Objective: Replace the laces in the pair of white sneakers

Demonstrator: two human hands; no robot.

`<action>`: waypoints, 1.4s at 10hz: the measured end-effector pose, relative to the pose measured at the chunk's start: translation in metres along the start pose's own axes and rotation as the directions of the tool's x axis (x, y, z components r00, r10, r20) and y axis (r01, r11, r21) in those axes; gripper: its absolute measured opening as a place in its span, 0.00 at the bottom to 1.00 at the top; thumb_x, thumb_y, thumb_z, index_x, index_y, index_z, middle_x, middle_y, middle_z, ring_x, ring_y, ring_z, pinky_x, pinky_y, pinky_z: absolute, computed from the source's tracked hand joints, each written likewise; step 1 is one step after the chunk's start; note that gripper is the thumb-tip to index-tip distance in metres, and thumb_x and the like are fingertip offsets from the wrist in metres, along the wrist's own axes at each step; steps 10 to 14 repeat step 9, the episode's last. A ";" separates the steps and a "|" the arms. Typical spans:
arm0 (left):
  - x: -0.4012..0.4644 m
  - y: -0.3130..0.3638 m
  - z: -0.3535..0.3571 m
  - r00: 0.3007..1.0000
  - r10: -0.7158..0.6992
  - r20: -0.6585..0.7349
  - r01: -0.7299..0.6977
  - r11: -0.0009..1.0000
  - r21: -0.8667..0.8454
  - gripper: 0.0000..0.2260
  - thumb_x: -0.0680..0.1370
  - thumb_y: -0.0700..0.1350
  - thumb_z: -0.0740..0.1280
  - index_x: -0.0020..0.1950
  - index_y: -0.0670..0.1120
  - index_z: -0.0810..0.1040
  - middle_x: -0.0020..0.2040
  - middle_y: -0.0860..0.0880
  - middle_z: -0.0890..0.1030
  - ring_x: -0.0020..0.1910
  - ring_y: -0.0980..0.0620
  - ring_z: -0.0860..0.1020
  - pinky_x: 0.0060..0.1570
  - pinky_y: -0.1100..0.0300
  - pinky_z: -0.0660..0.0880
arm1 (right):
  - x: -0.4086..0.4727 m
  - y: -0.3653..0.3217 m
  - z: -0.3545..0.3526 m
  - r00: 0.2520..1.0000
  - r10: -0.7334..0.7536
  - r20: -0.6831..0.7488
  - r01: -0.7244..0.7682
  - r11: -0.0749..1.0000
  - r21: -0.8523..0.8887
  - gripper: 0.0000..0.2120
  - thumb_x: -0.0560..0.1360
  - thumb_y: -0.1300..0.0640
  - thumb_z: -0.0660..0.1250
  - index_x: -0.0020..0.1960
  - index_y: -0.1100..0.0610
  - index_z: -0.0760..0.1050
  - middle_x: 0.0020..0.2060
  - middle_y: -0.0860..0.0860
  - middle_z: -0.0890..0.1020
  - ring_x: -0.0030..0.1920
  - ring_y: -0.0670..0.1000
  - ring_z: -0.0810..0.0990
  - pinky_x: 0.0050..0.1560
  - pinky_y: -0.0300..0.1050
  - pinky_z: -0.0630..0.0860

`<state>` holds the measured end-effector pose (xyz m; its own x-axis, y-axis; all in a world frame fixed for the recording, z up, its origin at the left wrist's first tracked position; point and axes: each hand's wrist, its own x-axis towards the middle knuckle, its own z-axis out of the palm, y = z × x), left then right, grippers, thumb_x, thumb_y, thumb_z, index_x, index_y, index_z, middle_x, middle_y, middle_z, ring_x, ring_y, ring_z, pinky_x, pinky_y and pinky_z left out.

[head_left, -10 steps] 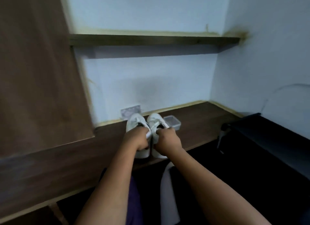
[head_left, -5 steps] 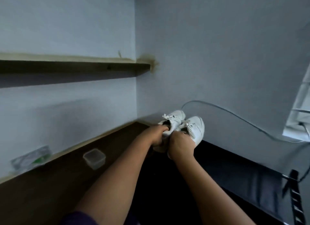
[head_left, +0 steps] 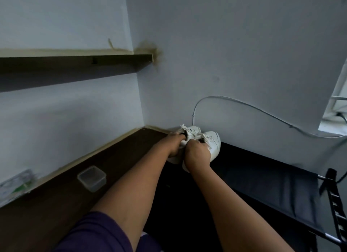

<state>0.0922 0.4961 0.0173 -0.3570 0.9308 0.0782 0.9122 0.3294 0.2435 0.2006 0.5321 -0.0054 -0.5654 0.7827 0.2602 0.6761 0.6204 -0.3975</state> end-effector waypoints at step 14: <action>-0.049 0.010 0.017 0.949 -0.176 -0.262 0.241 0.940 0.243 0.35 0.80 0.48 0.59 0.79 0.41 0.41 0.80 0.43 0.45 0.78 0.44 0.40 0.73 0.43 0.35 | 0.001 -0.008 0.011 0.956 -0.130 -0.263 0.083 0.980 -0.182 0.17 0.76 0.55 0.58 0.63 0.58 0.69 0.60 0.57 0.75 0.63 0.59 0.71 0.56 0.57 0.70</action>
